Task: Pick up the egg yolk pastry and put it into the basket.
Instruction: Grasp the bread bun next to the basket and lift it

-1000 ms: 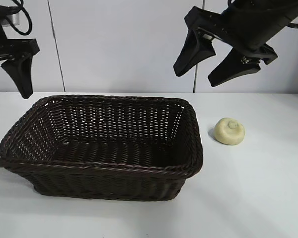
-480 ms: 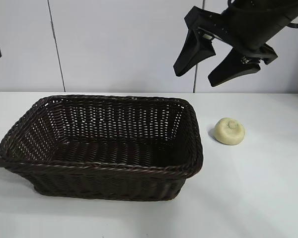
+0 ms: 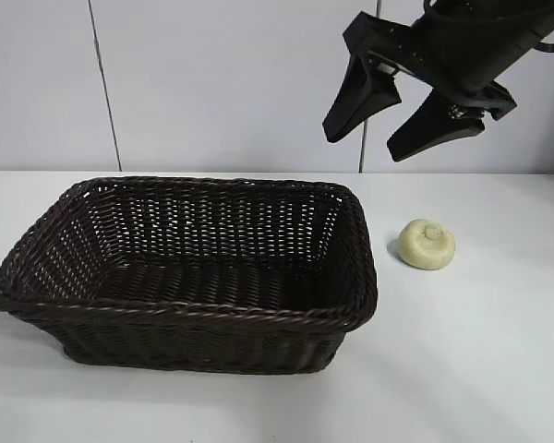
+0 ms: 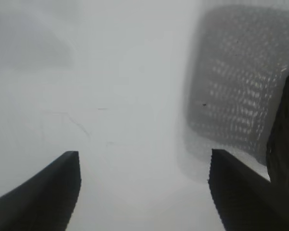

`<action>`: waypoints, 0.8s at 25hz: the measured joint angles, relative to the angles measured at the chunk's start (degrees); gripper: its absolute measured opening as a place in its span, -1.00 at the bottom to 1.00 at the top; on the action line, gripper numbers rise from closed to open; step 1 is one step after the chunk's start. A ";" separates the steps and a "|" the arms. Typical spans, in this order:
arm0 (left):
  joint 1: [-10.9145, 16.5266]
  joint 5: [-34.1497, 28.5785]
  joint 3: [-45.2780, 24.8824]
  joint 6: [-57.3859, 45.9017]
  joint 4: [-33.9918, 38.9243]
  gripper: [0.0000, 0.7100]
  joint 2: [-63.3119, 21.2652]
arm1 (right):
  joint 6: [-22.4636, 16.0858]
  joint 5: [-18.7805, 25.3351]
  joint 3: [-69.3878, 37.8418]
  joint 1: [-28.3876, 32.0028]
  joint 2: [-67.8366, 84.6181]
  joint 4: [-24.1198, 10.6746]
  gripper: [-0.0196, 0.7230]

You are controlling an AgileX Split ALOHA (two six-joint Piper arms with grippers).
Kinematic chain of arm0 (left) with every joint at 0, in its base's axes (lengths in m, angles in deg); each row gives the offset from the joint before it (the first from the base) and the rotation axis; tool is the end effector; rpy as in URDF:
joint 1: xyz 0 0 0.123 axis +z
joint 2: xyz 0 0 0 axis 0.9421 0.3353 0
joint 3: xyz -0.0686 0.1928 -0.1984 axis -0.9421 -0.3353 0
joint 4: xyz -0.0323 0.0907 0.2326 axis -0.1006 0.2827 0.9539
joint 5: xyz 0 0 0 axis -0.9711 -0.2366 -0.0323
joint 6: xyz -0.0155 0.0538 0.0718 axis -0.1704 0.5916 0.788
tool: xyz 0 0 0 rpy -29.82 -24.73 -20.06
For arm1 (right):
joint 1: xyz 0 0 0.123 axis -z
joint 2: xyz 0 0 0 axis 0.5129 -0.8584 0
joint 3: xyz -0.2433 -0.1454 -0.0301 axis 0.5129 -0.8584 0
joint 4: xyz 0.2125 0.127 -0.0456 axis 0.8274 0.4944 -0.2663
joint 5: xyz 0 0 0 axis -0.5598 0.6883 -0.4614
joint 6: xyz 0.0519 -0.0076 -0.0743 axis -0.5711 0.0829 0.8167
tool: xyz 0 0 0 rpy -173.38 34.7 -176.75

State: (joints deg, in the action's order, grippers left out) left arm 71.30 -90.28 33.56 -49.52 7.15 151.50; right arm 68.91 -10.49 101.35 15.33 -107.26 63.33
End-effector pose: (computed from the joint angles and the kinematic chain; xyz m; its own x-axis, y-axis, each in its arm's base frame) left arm 0.3512 0.0069 0.2814 -0.9853 0.0024 -0.1705 -0.0007 0.9998 0.0186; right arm 0.3241 0.1240 0.2622 -0.8121 -0.1745 -0.5568 -0.4057 0.8547 0.3239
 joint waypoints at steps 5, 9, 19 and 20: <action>0.00 -0.37 -7.98 0.00 0.49 0.52 -10.20 | 0.00 0.00 0.00 0.00 0.00 -0.05 0.52; 0.00 -0.64 -17.22 -0.06 1.10 0.52 -19.45 | 0.00 0.00 0.00 0.00 0.00 -0.05 0.52; 0.00 3.69 -41.21 -0.18 1.10 0.52 -45.43 | 0.00 0.00 0.00 0.00 0.00 -0.05 0.52; 0.00 4.61 -43.45 -0.18 1.10 0.52 -48.48 | 0.00 0.00 0.00 0.00 0.00 -0.05 0.52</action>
State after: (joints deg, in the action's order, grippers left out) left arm 71.30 -85.67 -9.89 -49.70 8.24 103.02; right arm 68.91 -10.49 101.35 15.33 -107.26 63.29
